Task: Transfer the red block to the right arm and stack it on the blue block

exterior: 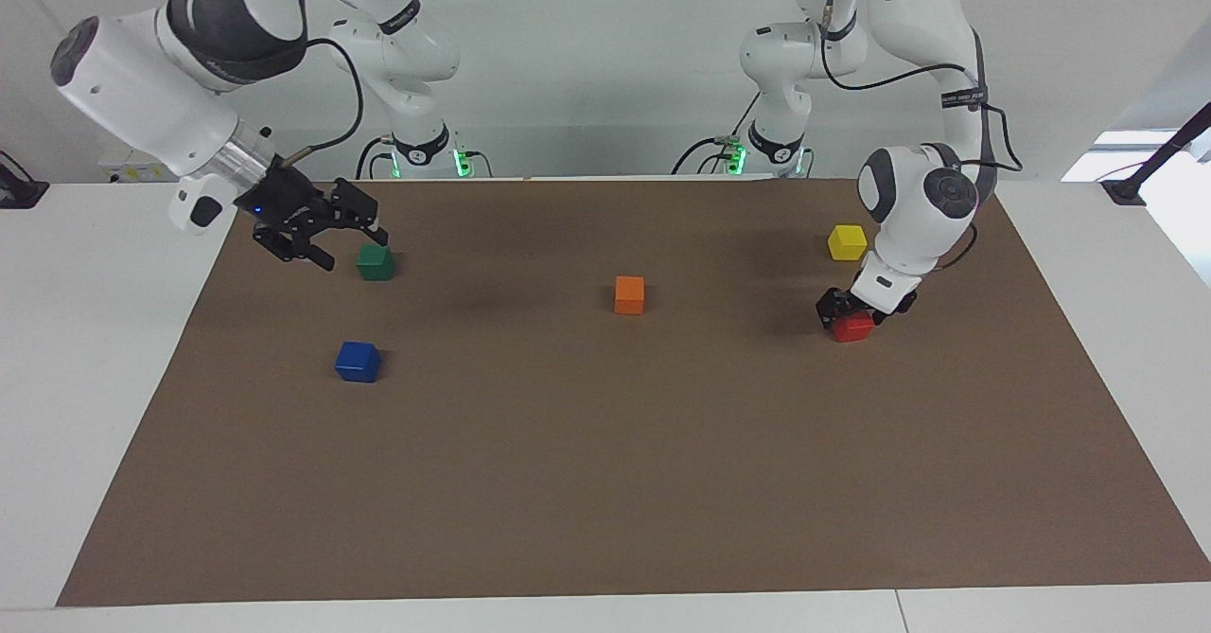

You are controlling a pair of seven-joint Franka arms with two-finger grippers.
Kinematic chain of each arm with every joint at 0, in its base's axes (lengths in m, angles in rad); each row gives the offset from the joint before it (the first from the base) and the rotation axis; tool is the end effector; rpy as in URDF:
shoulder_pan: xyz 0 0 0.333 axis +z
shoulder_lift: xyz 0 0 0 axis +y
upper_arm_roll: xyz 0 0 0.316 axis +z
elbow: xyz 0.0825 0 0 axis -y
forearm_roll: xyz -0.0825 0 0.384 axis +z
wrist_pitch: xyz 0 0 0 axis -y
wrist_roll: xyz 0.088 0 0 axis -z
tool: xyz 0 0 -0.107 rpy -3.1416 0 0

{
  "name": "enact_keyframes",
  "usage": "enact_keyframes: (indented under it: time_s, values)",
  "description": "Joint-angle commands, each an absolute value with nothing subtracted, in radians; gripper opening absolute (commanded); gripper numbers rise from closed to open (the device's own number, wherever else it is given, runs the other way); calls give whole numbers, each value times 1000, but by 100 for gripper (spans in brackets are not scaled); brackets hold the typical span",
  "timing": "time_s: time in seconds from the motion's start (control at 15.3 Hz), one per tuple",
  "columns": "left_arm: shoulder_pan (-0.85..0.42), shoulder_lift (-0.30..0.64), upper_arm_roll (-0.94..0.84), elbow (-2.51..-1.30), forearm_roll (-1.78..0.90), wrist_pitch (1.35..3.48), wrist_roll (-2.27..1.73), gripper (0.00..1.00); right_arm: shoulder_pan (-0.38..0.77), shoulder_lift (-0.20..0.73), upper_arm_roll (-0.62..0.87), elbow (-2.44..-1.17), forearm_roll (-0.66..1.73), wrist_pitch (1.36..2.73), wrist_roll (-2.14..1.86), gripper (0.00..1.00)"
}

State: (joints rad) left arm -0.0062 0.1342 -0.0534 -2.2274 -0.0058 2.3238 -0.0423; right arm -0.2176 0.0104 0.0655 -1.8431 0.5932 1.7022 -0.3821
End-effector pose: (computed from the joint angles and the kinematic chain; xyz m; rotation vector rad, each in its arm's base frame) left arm 0.5357 -0.0320 0.3100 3.1316 -0.0202 -0.0597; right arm 0.5545 -0.0317 0.5168 -2.5386 -0.1324 -0.0156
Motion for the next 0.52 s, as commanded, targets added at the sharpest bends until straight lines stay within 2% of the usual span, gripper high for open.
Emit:
enact_keyframes:
  time_s: [0.0, 0.07, 0.26, 0.46]
  values:
    - [-29, 137, -43, -2240, -6, 2341, -77, 31, -300, 5, 74, -1949, 849, 1636, -556, 100]
    - [-29, 137, -41, -2234, -6, 2333, -77, 0, -310, 8, 72, -1976, 918, 1602, -584, 100]
    - [-22, 135, -43, -2200, -23, 2269, -110, 0, -319, 32, 72, -2051, 1111, 1508, -656, 100]
    - [-28, 124, -44, -2046, -118, 2052, -243, 0, -307, 81, 74, -2108, 1260, 1448, -701, 100]
